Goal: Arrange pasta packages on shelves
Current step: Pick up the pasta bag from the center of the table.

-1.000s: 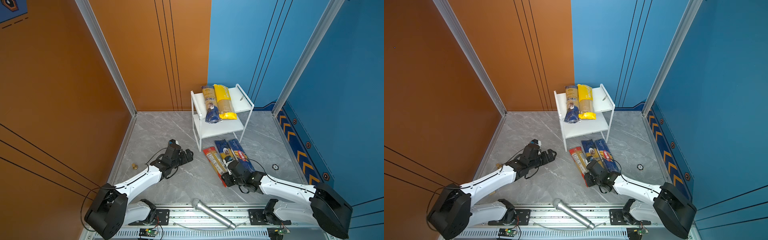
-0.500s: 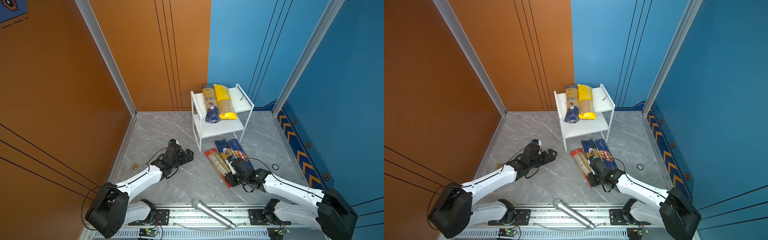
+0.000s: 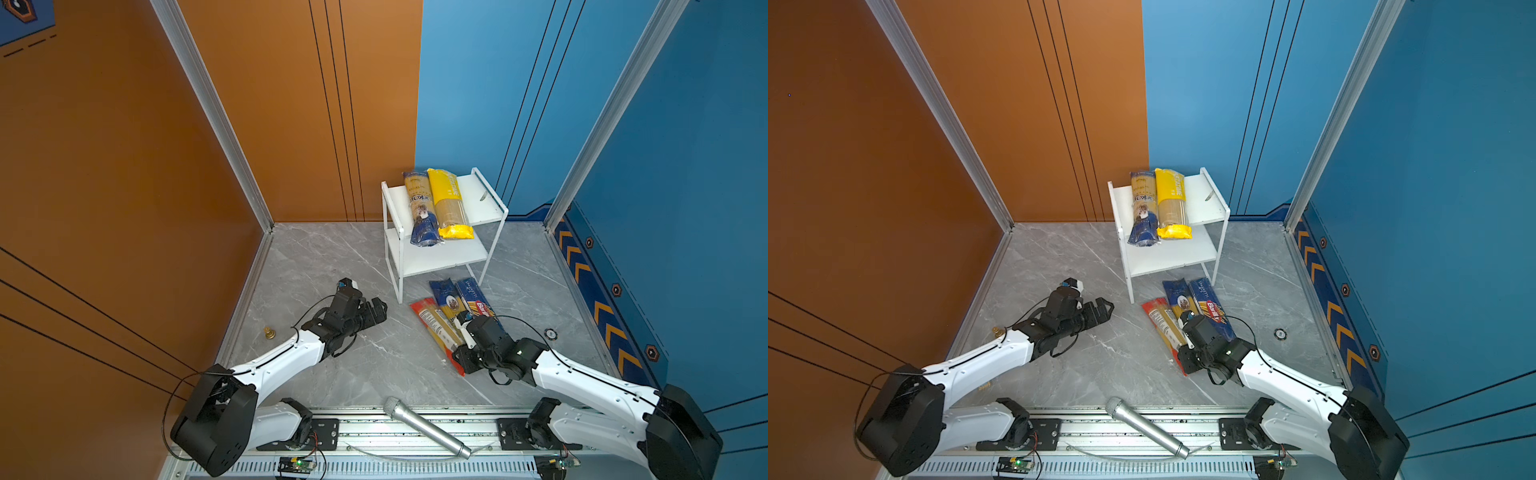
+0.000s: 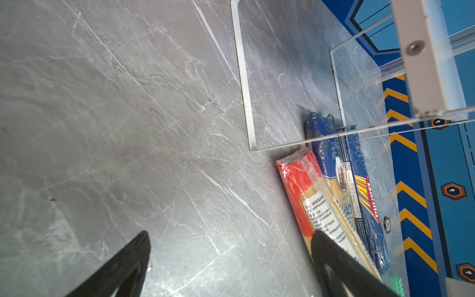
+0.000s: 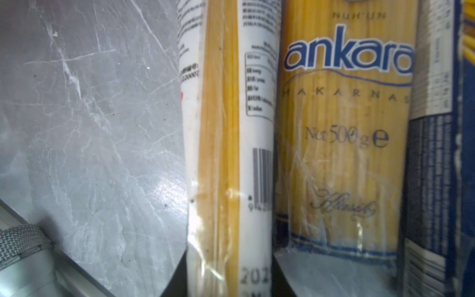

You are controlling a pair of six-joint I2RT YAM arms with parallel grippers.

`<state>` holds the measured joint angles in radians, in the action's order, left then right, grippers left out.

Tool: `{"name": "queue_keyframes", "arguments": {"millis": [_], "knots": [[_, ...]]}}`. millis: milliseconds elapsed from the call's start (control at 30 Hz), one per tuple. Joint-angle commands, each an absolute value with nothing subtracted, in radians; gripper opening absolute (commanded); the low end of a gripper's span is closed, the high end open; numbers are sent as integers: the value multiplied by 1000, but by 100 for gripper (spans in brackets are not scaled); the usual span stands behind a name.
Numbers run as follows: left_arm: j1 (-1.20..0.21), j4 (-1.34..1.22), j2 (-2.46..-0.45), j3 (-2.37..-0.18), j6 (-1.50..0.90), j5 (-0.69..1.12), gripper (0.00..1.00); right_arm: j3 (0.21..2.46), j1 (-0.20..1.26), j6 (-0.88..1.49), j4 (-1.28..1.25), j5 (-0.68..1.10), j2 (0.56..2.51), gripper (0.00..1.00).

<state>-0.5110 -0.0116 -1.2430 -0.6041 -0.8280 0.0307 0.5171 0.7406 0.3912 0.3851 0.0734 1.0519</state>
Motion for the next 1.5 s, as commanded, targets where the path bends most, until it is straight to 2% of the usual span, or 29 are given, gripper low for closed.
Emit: {"name": "queue_keyframes", "arguments": {"millis": [0, 267, 367, 667, 1467], "knots": [[-505, -22, -1244, -588, -810, 30, 98, 567, 718, 352, 346, 76, 992, 0], [-503, -26, -1248, -591, -811, 31, 98, 650, 655, 311, 457, 123, 996, 0], [-503, -28, -1251, -595, -811, 33, 98, 696, 662, 290, 519, 76, 996, 0], [-502, -35, -1266, -600, -812, 39, 98, 763, 591, 269, 582, 143, 945, 0], [-489, -79, -1275, -595, -810, 78, 98, 1038, 469, 364, 980, -46, 792, 0]]}}
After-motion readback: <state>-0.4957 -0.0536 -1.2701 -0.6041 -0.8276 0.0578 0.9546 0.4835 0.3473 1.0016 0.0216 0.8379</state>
